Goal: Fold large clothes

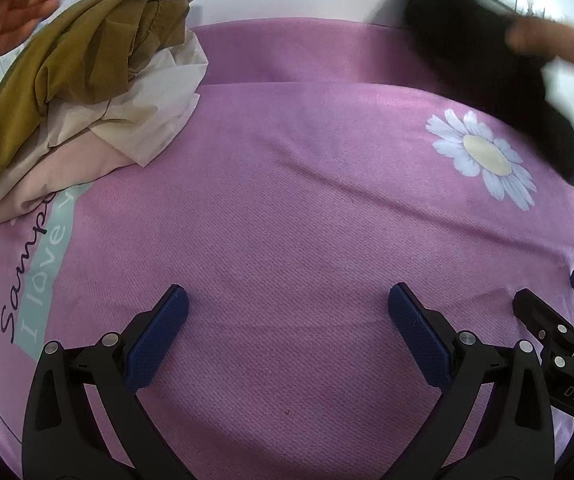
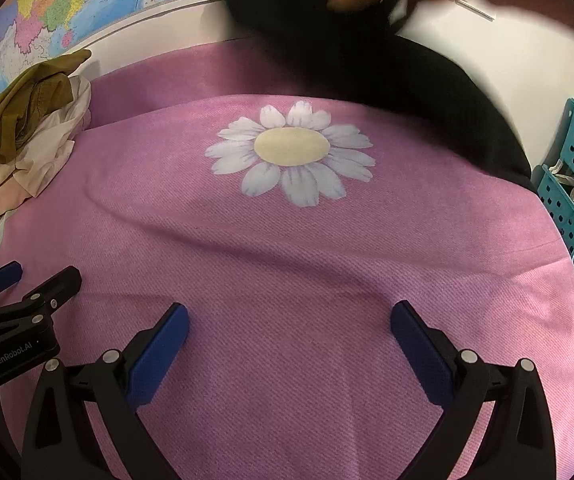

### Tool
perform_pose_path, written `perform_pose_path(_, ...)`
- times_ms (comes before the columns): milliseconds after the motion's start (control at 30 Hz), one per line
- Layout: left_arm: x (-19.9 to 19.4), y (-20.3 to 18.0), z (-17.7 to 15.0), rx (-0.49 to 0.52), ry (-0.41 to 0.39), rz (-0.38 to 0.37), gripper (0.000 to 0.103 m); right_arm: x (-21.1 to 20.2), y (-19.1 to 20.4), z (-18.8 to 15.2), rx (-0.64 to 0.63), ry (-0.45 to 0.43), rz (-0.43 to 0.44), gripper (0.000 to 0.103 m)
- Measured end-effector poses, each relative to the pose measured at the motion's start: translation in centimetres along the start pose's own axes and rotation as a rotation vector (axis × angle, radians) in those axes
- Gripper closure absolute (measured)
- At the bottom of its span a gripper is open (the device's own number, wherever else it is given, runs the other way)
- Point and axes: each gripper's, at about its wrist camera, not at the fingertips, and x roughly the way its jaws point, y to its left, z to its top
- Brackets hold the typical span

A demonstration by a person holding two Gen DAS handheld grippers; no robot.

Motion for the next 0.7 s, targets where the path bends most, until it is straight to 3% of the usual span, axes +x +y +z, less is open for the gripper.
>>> perform_pose_path(700,0.07,0.05,-0.13,0.000,-0.001,0.000,0.004,0.00,0.00,-0.02,0.000,0.000,0.000,0.005)
